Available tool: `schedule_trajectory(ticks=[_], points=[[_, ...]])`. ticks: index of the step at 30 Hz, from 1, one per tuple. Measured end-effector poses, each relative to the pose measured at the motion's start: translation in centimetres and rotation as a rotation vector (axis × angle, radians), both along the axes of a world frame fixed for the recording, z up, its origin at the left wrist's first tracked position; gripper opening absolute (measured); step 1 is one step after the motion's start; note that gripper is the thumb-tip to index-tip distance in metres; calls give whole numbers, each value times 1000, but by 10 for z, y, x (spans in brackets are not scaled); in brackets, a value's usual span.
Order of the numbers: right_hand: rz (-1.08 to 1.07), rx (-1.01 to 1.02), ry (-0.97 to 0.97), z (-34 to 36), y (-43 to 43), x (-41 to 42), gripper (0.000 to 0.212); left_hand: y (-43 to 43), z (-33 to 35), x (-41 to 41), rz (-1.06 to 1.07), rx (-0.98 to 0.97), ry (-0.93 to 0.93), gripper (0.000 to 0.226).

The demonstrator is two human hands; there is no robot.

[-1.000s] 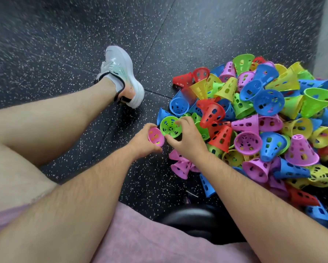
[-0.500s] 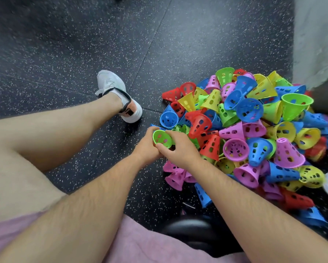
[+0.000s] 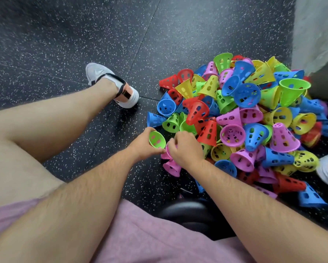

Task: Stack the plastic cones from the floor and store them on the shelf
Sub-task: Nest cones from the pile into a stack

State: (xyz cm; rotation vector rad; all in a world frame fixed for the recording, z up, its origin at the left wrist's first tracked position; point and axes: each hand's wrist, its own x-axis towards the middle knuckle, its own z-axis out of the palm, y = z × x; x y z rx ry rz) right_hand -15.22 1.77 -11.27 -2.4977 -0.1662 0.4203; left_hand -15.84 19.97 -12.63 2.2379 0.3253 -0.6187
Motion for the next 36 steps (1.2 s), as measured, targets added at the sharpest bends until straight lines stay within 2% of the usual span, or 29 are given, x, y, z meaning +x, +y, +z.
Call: schedule_trajectory(ticks=[5,9,12,15,19,23,25,30,33,36], points=[[98,-159,67,-4,7,-11,35,1,0,1,-14,18,39,85],[235,-200,34,-4,3,-17,24,2,-3,2,-27,45,45,91],[229,-184,2,-3,-1,-20,18,3,-6,1,-24,71,59,92],[164,-128,-103,1,-5,-19,21,2,-6,1,-8,86,65,89],[91,-97,-322,-2,-7,-14,11,2,-1,1,-13,64,69,87],[13,-100,-441,-3,-5,-11,12,5,0,-7,-43,81,93,83],[47,-33,-411,-3,-6,-8,10,2,1,-6,-25,56,97,79],[245,162,-127,-3,-16,-5,12,-25,12,5,61,-126,26,74],[258,237,-8,-4,-24,-12,24,-31,5,-1,39,-82,-3,71],[186,221,26,-10,-27,-21,22,-30,-5,-13,16,-44,25,71]])
